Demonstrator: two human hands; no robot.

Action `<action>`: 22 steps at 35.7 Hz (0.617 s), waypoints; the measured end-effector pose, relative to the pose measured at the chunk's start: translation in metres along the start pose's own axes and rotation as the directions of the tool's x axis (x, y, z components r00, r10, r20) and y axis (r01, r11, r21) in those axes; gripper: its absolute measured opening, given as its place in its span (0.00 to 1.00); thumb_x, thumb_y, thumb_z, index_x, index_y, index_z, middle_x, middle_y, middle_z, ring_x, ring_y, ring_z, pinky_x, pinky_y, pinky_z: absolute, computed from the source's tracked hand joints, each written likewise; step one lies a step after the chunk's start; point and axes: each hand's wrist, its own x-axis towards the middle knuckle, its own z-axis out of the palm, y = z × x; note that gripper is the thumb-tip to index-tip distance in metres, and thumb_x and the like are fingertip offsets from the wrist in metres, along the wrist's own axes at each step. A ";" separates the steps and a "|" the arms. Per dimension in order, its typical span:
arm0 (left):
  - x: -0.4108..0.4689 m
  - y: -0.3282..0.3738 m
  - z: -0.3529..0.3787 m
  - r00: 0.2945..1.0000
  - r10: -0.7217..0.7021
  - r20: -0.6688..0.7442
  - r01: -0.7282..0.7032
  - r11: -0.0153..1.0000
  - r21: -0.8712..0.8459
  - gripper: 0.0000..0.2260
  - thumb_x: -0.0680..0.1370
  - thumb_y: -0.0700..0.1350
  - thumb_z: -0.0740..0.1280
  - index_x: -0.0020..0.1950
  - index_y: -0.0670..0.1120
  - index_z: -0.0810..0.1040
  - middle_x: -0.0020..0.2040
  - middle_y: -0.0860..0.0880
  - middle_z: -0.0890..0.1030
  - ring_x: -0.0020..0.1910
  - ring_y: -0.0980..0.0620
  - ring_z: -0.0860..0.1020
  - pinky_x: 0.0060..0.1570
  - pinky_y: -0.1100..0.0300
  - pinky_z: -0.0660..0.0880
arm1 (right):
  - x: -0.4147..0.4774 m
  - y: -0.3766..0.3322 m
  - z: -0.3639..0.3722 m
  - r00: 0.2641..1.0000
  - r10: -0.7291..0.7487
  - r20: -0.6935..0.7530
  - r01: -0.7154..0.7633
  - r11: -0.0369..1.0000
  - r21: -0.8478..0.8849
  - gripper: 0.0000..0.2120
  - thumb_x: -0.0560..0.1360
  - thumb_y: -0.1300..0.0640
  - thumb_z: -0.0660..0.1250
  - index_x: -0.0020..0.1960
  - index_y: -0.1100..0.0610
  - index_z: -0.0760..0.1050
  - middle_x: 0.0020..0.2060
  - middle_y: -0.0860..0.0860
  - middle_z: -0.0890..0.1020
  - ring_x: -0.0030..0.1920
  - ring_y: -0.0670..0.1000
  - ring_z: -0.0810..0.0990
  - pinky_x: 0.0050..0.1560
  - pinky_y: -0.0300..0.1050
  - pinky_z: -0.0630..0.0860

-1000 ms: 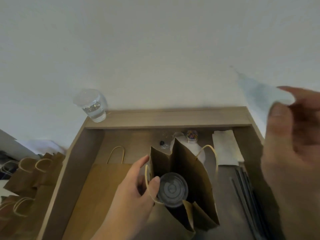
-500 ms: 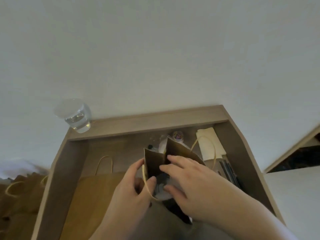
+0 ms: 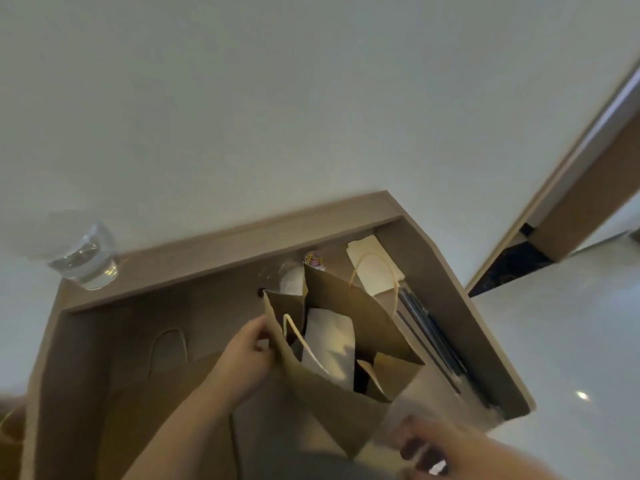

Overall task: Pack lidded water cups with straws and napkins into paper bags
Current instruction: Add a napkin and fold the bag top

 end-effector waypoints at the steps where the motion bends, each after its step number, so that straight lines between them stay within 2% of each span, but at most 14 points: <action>1: 0.008 -0.007 0.005 0.998 -0.020 0.056 0.018 0.999 0.042 0.17 0.80 0.40 0.70 0.62 0.60 0.81 0.56 0.58 0.85 0.56 0.59 0.82 0.49 0.69 0.77 | 0.009 0.010 0.015 0.994 0.071 -0.078 -0.072 0.997 -0.006 0.18 0.78 0.37 0.71 0.65 0.35 0.71 0.59 0.38 0.78 0.63 0.41 0.79 0.60 0.32 0.73; 3: 0.017 -0.019 0.014 0.987 -0.076 0.142 0.058 0.990 0.125 0.16 0.79 0.39 0.72 0.62 0.58 0.82 0.55 0.58 0.85 0.58 0.56 0.82 0.55 0.63 0.78 | 0.026 0.022 0.043 0.960 0.176 -0.219 -0.169 0.984 0.051 0.29 0.72 0.32 0.72 0.69 0.29 0.64 0.60 0.33 0.74 0.59 0.39 0.77 0.57 0.31 0.71; 4: 0.018 -0.024 0.016 0.982 -0.097 0.164 0.073 0.986 0.151 0.16 0.78 0.39 0.72 0.61 0.57 0.81 0.54 0.57 0.85 0.58 0.55 0.82 0.56 0.61 0.78 | 0.036 0.026 0.051 0.944 0.200 -0.261 -0.172 0.977 0.128 0.29 0.71 0.32 0.73 0.66 0.25 0.62 0.59 0.31 0.72 0.58 0.37 0.76 0.55 0.29 0.70; 6: 0.015 -0.031 0.016 0.978 -0.107 0.182 0.075 0.982 0.176 0.16 0.78 0.39 0.73 0.61 0.56 0.79 0.54 0.57 0.84 0.59 0.54 0.82 0.58 0.60 0.77 | 0.050 0.030 0.058 0.927 0.233 -0.295 -0.131 0.936 0.325 0.30 0.70 0.36 0.78 0.61 0.22 0.62 0.61 0.29 0.71 0.57 0.35 0.75 0.54 0.26 0.71; 7: 0.011 -0.034 0.016 0.977 -0.101 0.188 0.063 0.978 0.198 0.17 0.78 0.39 0.73 0.62 0.55 0.79 0.55 0.56 0.84 0.59 0.54 0.82 0.59 0.60 0.77 | 0.051 0.038 0.065 0.937 0.176 -0.301 -0.067 0.938 0.340 0.32 0.69 0.41 0.81 0.62 0.23 0.65 0.62 0.31 0.73 0.58 0.36 0.76 0.57 0.28 0.74; 9: 0.001 -0.037 0.015 0.975 -0.086 0.204 0.035 0.970 0.241 0.15 0.76 0.39 0.74 0.59 0.54 0.80 0.51 0.56 0.86 0.55 0.56 0.83 0.55 0.65 0.77 | 0.065 0.050 0.075 0.912 0.238 -0.335 -0.067 0.890 0.451 0.32 0.67 0.43 0.82 0.67 0.33 0.73 0.61 0.37 0.79 0.59 0.41 0.81 0.63 0.39 0.79; 11: -0.012 -0.039 0.012 0.967 -0.084 0.241 0.027 0.973 0.230 0.12 0.75 0.40 0.77 0.52 0.54 0.81 0.44 0.62 0.87 0.48 0.64 0.84 0.45 0.74 0.76 | 0.075 0.055 0.081 0.861 0.241 -0.447 -0.067 0.927 0.370 0.31 0.68 0.37 0.77 0.68 0.35 0.73 0.59 0.35 0.81 0.58 0.39 0.81 0.63 0.40 0.80; 12: -0.019 -0.040 0.010 0.961 -0.085 0.263 0.031 0.979 0.203 0.13 0.73 0.42 0.80 0.52 0.54 0.81 0.44 0.65 0.87 0.48 0.66 0.84 0.43 0.76 0.75 | 0.075 0.058 0.084 0.843 0.249 -0.476 -0.083 0.936 0.343 0.32 0.69 0.36 0.75 0.71 0.35 0.71 0.60 0.35 0.81 0.60 0.39 0.81 0.64 0.39 0.78; 14: -0.033 -0.040 0.008 0.951 -0.091 0.295 0.045 0.986 0.159 0.19 0.69 0.49 0.85 0.56 0.55 0.83 0.49 0.64 0.88 0.53 0.65 0.84 0.46 0.76 0.76 | 0.072 0.060 0.079 0.856 0.219 -0.469 -0.043 0.933 0.358 0.32 0.72 0.41 0.77 0.73 0.35 0.69 0.64 0.35 0.79 0.66 0.42 0.80 0.68 0.40 0.77; 15: -0.038 -0.039 0.008 0.950 -0.100 0.297 0.060 0.988 0.142 0.22 0.67 0.52 0.86 0.58 0.56 0.83 0.50 0.63 0.88 0.54 0.66 0.84 0.48 0.75 0.77 | 0.072 0.059 0.069 0.863 0.207 -0.460 -0.019 0.924 0.381 0.29 0.72 0.44 0.78 0.69 0.33 0.71 0.61 0.33 0.81 0.65 0.42 0.81 0.67 0.41 0.79; 17: -0.048 -0.039 0.014 0.957 -0.110 0.270 0.088 0.992 0.092 0.23 0.66 0.52 0.86 0.58 0.57 0.83 0.51 0.63 0.88 0.53 0.68 0.83 0.53 0.72 0.78 | 0.072 0.057 0.050 0.893 0.177 -0.413 0.009 0.912 0.410 0.26 0.72 0.48 0.80 0.64 0.31 0.76 0.56 0.33 0.83 0.59 0.38 0.84 0.60 0.38 0.83; 20: -0.058 -0.033 0.024 0.969 -0.107 0.225 0.094 0.993 0.066 0.20 0.68 0.52 0.85 0.54 0.60 0.80 0.47 0.70 0.85 0.49 0.73 0.82 0.51 0.74 0.78 | 0.078 0.049 0.033 0.922 0.156 -0.355 -0.011 0.925 0.380 0.24 0.72 0.48 0.81 0.63 0.34 0.77 0.58 0.37 0.83 0.55 0.39 0.85 0.52 0.33 0.82; 22: -0.060 -0.026 0.025 0.978 -0.094 0.185 0.081 0.994 0.074 0.20 0.67 0.57 0.83 0.56 0.57 0.82 0.46 0.64 0.87 0.46 0.69 0.83 0.46 0.72 0.78 | 0.083 0.047 0.026 0.925 0.156 -0.348 -0.027 0.937 0.348 0.21 0.73 0.50 0.81 0.60 0.37 0.77 0.56 0.39 0.83 0.52 0.39 0.84 0.47 0.30 0.81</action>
